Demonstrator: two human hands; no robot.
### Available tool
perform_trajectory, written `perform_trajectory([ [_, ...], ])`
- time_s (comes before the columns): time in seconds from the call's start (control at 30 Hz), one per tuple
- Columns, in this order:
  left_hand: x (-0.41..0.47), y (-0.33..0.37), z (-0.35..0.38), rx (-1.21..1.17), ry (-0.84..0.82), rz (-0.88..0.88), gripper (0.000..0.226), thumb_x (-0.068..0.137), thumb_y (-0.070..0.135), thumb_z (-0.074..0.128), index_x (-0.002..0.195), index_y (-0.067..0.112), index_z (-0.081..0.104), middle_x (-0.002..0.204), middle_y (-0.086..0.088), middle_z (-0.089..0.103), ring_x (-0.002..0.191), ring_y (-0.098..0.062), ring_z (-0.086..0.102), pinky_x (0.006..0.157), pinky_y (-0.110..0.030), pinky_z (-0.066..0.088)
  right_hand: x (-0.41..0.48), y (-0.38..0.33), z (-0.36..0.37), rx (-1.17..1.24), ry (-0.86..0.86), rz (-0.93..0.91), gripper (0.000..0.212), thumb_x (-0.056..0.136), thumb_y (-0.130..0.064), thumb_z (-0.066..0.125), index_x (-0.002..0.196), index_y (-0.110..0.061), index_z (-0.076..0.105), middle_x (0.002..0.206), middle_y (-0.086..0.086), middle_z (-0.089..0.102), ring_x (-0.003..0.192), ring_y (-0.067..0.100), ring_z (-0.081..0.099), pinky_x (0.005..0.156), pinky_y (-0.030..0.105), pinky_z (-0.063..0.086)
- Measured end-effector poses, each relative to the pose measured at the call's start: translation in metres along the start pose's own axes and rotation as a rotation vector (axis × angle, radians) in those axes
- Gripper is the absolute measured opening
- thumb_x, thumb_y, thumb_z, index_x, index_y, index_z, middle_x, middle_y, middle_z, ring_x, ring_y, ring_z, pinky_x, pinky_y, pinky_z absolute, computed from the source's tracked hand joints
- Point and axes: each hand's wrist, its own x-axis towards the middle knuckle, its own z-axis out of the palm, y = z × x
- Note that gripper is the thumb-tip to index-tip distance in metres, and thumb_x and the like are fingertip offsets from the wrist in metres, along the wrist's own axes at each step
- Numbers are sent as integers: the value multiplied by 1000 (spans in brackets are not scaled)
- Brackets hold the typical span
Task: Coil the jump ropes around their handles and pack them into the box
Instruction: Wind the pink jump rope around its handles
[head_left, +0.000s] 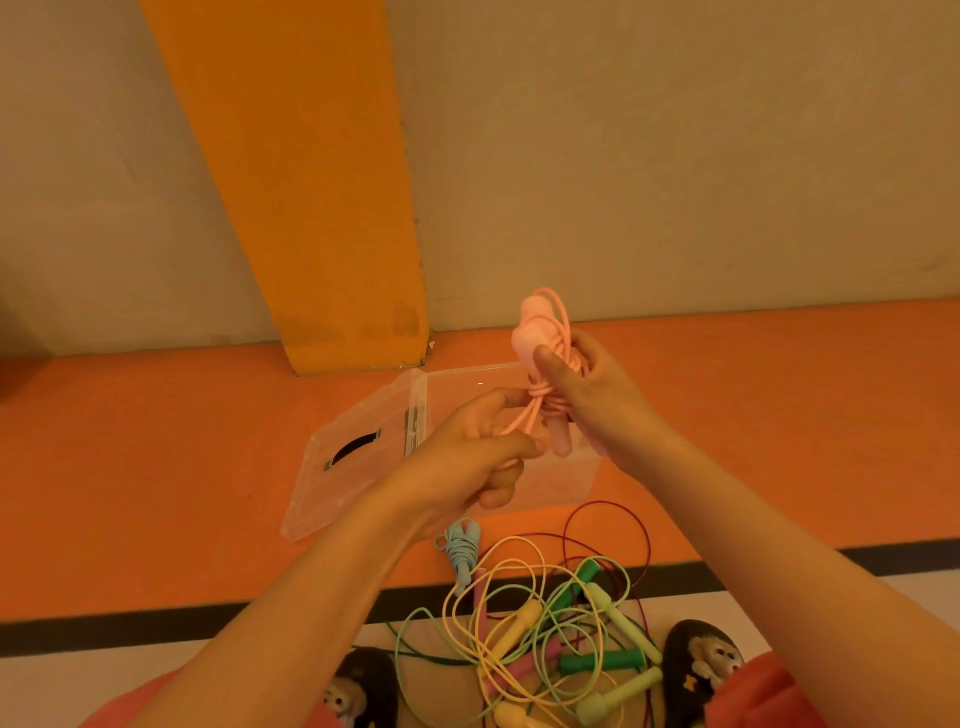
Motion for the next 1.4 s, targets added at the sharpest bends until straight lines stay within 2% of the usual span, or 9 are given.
perform_trajectory([
  [0.17, -2, -1, -7, 27, -106, -10, 37, 93, -5, 49, 122, 18, 54, 51, 4, 24, 37, -5, 21, 35, -17, 27, -1, 4, 0, -49, 22, -65, 58, 74, -54, 70, 115, -16, 57, 97, 0, 66, 75, 4, 62, 58, 13, 44],
  [0.3, 0, -9, -12, 771, 156, 122, 24, 91, 24, 63, 115, 25, 60, 72, 3, 59, 55, -10, 52, 50, -17, 40, -5, 10, 5, -163, 10, -59, 65, 73, -56, 62, 124, -17, 53, 109, -2, 64, 93, 11, 62, 73, 24, 47],
  [0.37, 2, -16, -11, 869, 233, 138, 21, 91, 36, 60, 108, 23, 63, 97, 4, 62, 79, -7, 58, 61, -11, 40, -6, 10, 9, -184, -31, -54, 55, 80, -51, 63, 122, -17, 53, 105, -5, 63, 92, 11, 61, 74, 27, 46],
  [0.47, 8, -17, -10, 764, 305, 126, 26, 94, 41, 54, 97, 17, 64, 101, 5, 61, 85, -3, 56, 67, -8, 39, -8, 11, 13, -117, -73, -58, 52, 80, -51, 61, 118, -17, 54, 97, -8, 63, 87, 9, 62, 70, 24, 44],
  [0.67, 11, -17, -4, 633, 242, 123, 30, 100, 18, 44, 77, 8, 60, 70, 1, 60, 64, -6, 53, 66, -22, 43, -4, 19, 14, -180, 54, -88, 49, 82, -39, 69, 120, -13, 51, 96, -6, 61, 81, 8, 58, 61, 19, 41],
  [0.93, 6, -13, -3, 655, 172, 238, 31, 101, 15, 39, 73, 11, 52, 68, -1, 53, 69, -16, 49, 73, -40, 44, 3, 23, 10, -234, 194, -98, 46, 85, -41, 65, 120, -13, 55, 102, -2, 60, 76, 0, 54, 53, 6, 39],
  [1.07, 9, -21, -10, 653, 142, 239, 27, 100, 17, 45, 82, 4, 60, 76, -1, 60, 72, -10, 55, 71, -26, 45, -2, 23, 8, -125, -23, -7, 38, 89, -50, 51, 109, -19, 56, 89, -6, 60, 73, 11, 60, 56, 11, 44],
  [1.2, 18, -34, -22, 696, 251, 87, 28, 92, 41, 57, 109, 20, 61, 98, 13, 61, 90, -6, 59, 76, -20, 45, -5, 31, 6, 102, -116, 184, 46, 85, -65, 39, 103, -28, 58, 93, 4, 68, 86, 23, 65, 84, 46, 54],
  [1.4, 24, -41, -24, 544, 295, 69, 64, 83, 36, 71, 137, 23, 40, 115, 12, 51, 93, 4, 53, 67, -10, 47, -6, 35, 4, 567, -210, 389, 37, 100, -38, 31, 102, -18, 62, 99, 12, 67, 90, 27, 62, 83, 45, 48],
])
